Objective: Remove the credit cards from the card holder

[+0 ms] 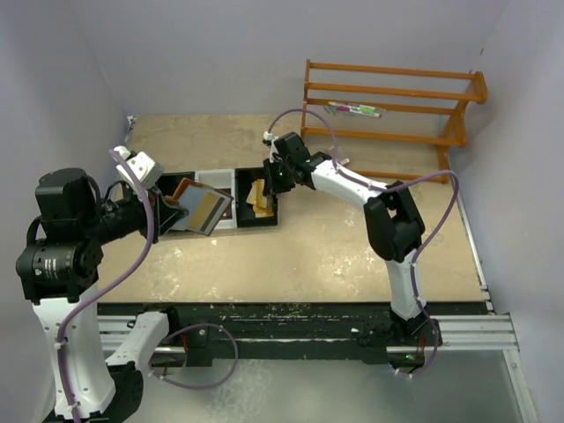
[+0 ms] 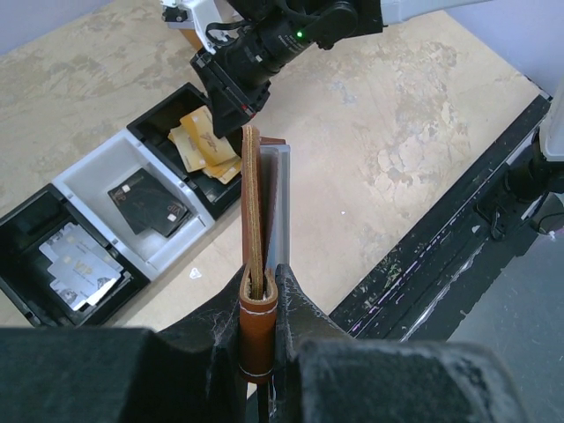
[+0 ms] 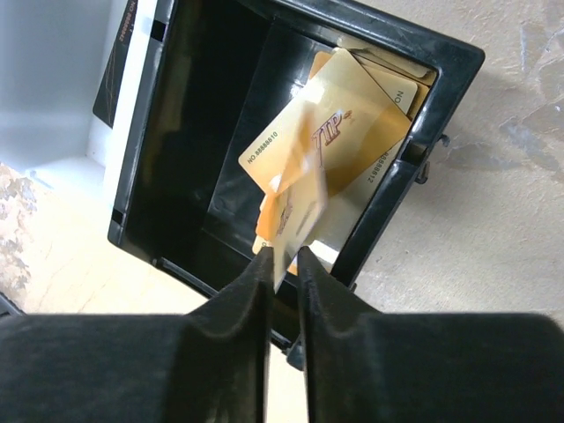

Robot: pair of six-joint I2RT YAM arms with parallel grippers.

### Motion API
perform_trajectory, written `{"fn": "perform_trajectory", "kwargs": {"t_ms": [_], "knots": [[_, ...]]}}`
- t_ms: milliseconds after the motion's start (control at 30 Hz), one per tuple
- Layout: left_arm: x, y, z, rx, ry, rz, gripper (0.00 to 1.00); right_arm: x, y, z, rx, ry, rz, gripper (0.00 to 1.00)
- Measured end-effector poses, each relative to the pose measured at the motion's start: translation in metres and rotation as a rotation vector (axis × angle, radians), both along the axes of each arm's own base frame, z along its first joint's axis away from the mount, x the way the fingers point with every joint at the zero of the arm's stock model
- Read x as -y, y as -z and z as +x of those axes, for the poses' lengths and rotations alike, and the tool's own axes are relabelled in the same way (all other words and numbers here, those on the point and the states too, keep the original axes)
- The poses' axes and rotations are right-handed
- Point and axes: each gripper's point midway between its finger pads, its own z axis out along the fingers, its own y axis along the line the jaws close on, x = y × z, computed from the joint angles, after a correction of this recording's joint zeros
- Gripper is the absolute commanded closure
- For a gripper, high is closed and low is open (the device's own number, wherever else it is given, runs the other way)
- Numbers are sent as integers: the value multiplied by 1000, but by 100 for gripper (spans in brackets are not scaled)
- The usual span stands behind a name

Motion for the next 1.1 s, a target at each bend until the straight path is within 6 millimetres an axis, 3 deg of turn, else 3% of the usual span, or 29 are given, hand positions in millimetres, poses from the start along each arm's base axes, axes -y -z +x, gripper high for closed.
{"fn": "perform_trajectory", "kwargs": {"t_ms": [67,267,367,467,600,700,767,900,967,1100], "knots": [[1,-2,-1,6,3,-4,92,-1,-1,0,6,0,0,69],[3,-6,-3,13,14,-12,92,1,-4,2,27,12,-16,64],[3,-7,-3,15,16,-13,92,5,-16,4,53,30,-19,58],[4,-7,-4,14,22,-17,92,6,-41,5,98,42,3,51],[7,-8,-4,11,38,-27,92,5,-100,-7,199,26,94,35],[9,-8,-5,4,52,-34,92,3,-157,-32,298,-40,218,14],[11,-7,-7,-2,72,-41,92,3,-208,-58,394,-121,340,7],[18,-6,-14,-22,134,-64,91,1,-297,-109,568,-310,550,6],[22,-4,-18,-36,166,-72,91,-2,-330,-137,639,-415,631,5],[27,0,-25,-66,226,-87,91,-29,-359,-193,695,-633,700,5]]}}
